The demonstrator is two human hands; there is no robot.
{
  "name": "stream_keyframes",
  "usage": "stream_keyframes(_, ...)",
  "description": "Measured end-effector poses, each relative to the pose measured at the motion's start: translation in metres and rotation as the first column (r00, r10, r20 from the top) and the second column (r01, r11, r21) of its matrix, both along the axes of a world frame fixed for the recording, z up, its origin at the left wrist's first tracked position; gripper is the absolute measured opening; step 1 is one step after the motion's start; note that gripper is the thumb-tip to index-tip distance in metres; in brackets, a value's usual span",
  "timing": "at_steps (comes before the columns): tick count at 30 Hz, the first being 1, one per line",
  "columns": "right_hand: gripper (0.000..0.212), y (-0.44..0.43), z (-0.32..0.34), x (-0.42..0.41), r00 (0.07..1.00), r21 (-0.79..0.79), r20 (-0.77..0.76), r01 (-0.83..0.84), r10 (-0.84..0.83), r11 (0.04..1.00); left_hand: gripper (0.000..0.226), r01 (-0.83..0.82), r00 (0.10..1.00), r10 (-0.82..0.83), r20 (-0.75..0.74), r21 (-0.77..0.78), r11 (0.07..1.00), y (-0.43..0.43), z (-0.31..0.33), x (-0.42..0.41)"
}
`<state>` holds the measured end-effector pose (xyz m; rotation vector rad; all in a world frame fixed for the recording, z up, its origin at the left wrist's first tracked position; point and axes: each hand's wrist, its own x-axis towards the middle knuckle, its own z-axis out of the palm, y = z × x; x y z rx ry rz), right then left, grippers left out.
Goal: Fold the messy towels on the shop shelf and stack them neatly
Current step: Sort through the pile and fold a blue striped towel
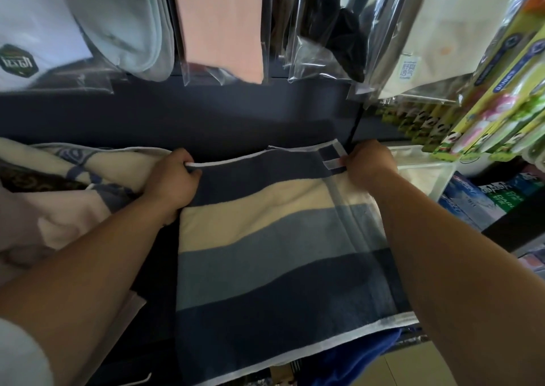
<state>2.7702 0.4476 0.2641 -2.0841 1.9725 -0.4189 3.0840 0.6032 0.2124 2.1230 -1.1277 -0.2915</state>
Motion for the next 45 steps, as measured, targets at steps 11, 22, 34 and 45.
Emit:
stream_keyframes(11, 0.040, 0.051, 0.007, 0.026, 0.937, -0.181, -0.257, -0.285, 0.235, 0.941, 0.046, -0.059, 0.990, 0.064, -0.122, 0.041, 0.997, 0.012, -0.002, -0.014)
stream_keyframes(22, 0.084, 0.131, -0.024, 0.024, 0.781, 0.276, -0.278, -0.494, 0.560, 0.825, 0.023, 0.056, 0.890, -0.033, -0.454, 0.036, 0.998, 0.074, -0.019, -0.044)
stream_keyframes(34, 0.085, 0.133, -0.030, 0.020, 0.791, 0.183, -0.285, -0.510, 0.542, 0.840, 0.030, -0.132, 0.516, -0.076, -0.853, -0.167, 0.977, 0.113, -0.012, -0.077)
stream_keyframes(45, 0.050, 0.143, -0.007, 0.006, 0.830, -0.063, 0.155, -0.534, 0.536, 0.843, 0.038, 0.030, 0.445, -0.375, -0.813, -0.406, 0.914, 0.092, 0.063, -0.131)
